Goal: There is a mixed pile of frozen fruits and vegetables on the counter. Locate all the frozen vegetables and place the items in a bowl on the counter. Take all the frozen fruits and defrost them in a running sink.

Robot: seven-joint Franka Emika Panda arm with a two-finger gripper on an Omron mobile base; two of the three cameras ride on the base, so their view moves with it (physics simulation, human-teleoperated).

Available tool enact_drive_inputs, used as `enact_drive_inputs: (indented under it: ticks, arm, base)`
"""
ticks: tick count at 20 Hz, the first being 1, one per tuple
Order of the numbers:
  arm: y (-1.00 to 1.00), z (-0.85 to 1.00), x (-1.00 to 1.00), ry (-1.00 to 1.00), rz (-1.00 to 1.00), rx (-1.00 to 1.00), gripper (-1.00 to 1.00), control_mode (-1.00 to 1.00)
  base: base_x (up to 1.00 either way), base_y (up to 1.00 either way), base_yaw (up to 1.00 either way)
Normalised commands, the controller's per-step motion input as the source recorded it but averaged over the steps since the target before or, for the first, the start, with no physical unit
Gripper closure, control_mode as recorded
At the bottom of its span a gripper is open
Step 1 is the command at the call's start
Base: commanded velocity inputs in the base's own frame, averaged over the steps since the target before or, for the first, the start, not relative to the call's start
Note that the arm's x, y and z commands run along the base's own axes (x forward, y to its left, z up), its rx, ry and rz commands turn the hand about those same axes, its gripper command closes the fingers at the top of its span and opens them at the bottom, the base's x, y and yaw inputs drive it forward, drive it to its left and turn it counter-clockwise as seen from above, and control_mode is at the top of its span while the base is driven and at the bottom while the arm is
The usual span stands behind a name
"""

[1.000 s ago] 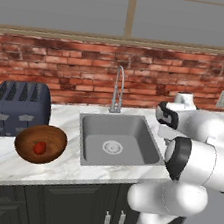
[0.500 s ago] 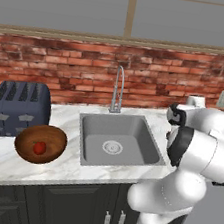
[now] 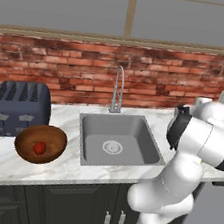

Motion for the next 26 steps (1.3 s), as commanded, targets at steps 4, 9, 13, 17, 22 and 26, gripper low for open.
enact_drive_inputs:
  ticks: [4,9,13,17,22,26]
  arm:
    - [-0.22,-0.06,0.18,0.0,0.02,0.03,-1.0,-1.0]
    - [-0.28,-0.17,0.02,0.02,0.01,0.07,-1.0,-1.0]
    - [-0.08,-0.26,-0.02,0.08,-0.06,0.02,-1.0,-1.0]
    - [0.01,-0.27,-0.05,0.06,-0.07,0.02,-1.0,-1.0]
    - [0.0,-0.24,-0.04,0.03,-0.05,0.03,-1.0,-1.0]
    - [-0.08,-0.27,-0.05,0.0,-0.04,0.03,-1.0,-1.0]
  base:
    - [0.0,0.0,0.0]
    - [0.0,0.0,0.0]
    - [0.0,0.0,0.0]
    - [0.0,0.0,0.0]
    - [0.0,0.0,0.0]
    - [0.0,0.0,0.0]
